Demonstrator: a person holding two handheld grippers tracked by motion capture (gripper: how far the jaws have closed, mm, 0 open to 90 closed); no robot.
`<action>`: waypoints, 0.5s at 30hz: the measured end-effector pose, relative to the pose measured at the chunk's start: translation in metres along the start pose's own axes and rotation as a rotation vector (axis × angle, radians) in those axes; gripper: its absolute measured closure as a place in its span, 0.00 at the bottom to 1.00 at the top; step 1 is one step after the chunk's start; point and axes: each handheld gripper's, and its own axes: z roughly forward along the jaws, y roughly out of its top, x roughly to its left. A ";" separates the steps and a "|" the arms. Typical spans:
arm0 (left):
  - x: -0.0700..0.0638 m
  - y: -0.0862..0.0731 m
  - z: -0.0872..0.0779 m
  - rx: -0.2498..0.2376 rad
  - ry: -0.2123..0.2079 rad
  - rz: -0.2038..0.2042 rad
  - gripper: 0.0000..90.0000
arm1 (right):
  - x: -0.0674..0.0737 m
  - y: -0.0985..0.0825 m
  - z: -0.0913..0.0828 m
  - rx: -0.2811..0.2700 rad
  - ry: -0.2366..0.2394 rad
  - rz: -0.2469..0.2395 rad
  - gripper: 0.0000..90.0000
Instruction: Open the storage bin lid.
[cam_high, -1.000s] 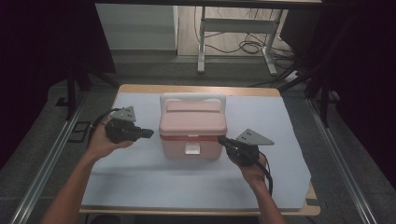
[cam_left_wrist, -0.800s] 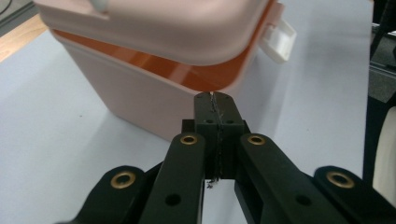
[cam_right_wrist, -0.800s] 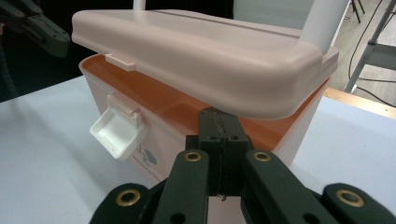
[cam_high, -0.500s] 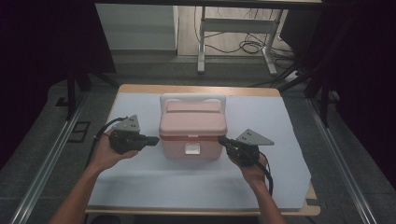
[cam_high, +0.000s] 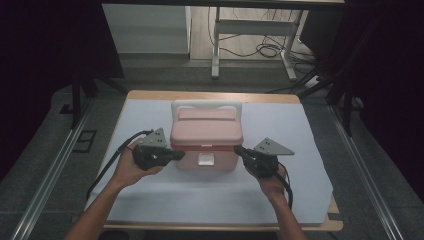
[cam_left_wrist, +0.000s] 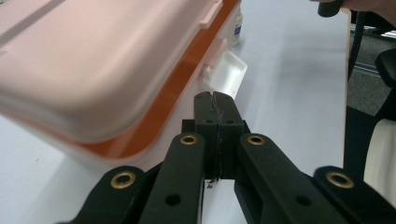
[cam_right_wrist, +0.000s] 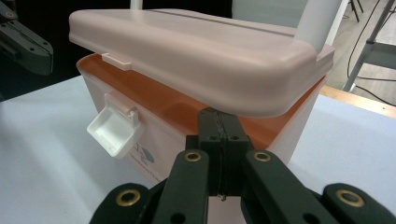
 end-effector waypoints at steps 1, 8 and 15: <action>0.000 0.001 0.002 -0.005 0.000 0.001 1.00 | 0.000 0.000 0.000 0.001 0.000 0.000 1.00; -0.006 0.007 0.015 -0.003 -0.007 0.017 1.00 | 0.000 0.000 0.001 -0.001 0.000 0.000 1.00; -0.012 0.014 0.027 -0.009 -0.019 0.028 1.00 | 0.000 0.000 0.001 0.001 0.001 0.000 1.00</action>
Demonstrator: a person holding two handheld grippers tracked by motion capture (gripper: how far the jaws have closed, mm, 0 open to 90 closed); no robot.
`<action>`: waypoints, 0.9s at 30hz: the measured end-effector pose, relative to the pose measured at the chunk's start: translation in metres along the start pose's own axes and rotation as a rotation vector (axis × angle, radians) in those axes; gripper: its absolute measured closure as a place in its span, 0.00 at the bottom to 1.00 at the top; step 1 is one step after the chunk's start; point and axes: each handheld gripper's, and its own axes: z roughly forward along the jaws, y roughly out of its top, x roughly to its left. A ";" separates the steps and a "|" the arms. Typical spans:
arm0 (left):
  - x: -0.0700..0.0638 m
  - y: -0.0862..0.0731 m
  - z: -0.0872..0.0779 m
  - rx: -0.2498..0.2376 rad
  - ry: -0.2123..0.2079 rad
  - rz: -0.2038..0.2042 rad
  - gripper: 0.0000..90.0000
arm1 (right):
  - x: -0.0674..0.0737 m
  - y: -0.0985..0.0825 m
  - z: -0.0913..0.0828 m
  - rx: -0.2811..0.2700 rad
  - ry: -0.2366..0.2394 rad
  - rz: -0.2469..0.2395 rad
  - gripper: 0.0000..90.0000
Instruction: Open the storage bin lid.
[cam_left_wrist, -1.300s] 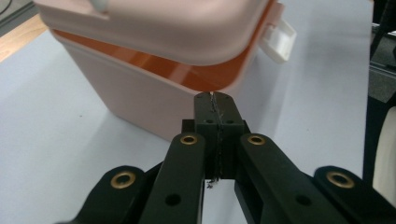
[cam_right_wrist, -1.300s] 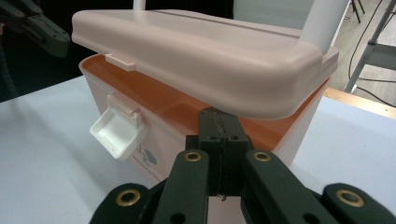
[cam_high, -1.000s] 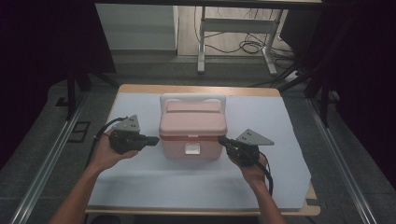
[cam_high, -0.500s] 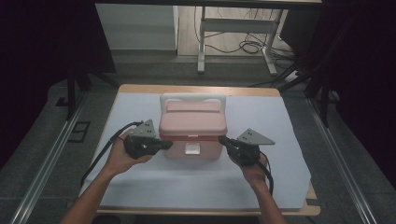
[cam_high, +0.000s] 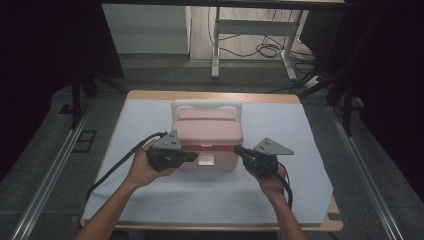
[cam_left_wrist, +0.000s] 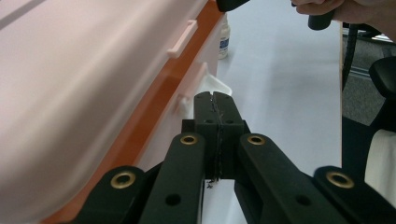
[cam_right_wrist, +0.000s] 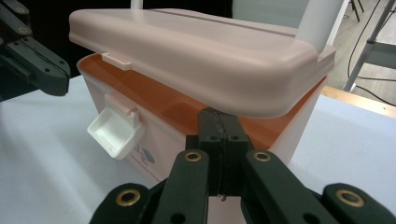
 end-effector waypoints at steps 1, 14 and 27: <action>0.000 0.000 0.000 0.000 0.000 0.000 1.00 | 0.000 0.000 0.000 0.000 0.000 0.001 1.00; -0.004 0.005 0.021 -0.001 -0.002 0.010 1.00 | -0.001 0.000 0.000 0.000 0.002 0.001 1.00; -0.005 0.003 0.032 0.018 0.021 0.026 1.00 | -0.001 0.000 0.001 0.001 0.003 0.004 1.00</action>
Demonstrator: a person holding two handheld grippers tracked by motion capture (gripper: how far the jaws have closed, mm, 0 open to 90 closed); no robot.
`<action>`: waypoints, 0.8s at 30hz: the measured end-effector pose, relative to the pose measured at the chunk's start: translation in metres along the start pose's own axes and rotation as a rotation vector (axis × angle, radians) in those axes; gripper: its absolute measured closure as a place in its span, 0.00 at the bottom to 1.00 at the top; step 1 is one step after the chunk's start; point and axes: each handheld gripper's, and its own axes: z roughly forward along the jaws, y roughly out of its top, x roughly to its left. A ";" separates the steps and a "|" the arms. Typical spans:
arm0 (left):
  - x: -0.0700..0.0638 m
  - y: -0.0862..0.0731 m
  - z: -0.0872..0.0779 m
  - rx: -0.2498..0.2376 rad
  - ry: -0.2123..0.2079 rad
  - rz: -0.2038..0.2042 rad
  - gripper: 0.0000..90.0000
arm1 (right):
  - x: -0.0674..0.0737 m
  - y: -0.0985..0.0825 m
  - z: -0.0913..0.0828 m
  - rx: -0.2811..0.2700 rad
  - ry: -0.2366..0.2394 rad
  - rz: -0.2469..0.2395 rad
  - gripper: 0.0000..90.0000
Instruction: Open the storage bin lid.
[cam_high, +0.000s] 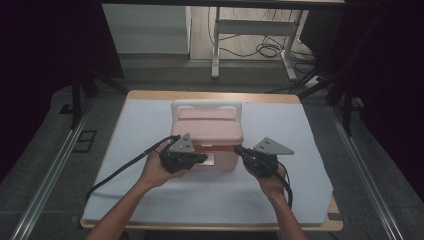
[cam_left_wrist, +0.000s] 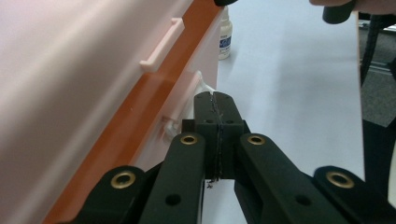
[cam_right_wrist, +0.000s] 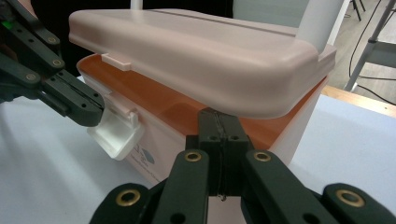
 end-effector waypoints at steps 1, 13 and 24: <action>0.000 0.000 0.002 0.002 0.004 0.003 1.00 | 0.000 0.000 0.000 0.000 0.000 0.000 1.00; -0.001 -0.002 0.009 0.015 0.006 0.009 1.00 | 0.000 0.000 0.000 0.000 0.001 0.000 1.00; 0.000 -0.003 0.012 0.021 0.010 0.009 1.00 | -0.002 0.000 -0.001 -0.003 -0.003 0.001 1.00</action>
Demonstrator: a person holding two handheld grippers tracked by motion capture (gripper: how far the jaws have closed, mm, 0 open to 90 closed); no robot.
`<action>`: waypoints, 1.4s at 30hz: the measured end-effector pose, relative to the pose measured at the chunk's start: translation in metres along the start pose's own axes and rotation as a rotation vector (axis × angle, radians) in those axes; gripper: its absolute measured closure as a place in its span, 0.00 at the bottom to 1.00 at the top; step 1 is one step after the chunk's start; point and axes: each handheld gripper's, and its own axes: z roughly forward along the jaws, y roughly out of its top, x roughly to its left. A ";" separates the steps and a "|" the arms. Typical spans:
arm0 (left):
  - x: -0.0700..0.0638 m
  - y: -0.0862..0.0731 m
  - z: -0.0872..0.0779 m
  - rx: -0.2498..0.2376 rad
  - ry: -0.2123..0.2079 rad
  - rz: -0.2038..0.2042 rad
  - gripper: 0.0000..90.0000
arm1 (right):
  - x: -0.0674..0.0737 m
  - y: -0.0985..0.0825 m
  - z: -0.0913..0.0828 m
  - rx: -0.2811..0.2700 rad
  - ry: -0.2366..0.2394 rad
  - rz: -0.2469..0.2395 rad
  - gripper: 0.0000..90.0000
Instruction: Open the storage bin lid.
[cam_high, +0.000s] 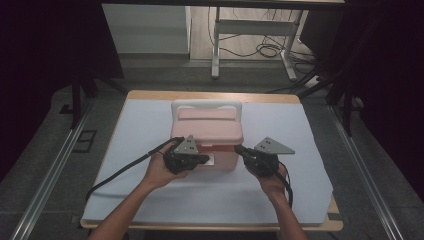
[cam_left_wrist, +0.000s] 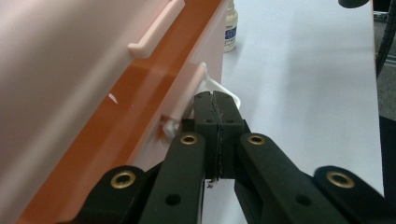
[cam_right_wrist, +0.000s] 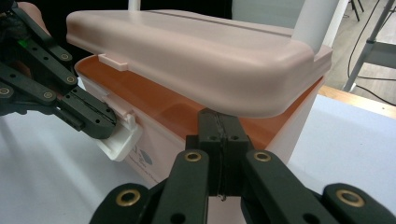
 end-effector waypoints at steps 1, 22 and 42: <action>0.000 0.000 0.000 -0.003 0.001 -0.003 1.00 | 0.000 0.000 0.000 0.000 0.000 0.000 1.00; 0.001 0.000 0.001 -0.005 -0.008 -0.013 1.00 | -0.004 0.019 0.001 0.005 -0.018 -0.027 1.00; 0.002 0.000 0.001 -0.001 -0.013 -0.012 1.00 | -0.028 0.066 0.004 0.003 -0.012 -0.007 1.00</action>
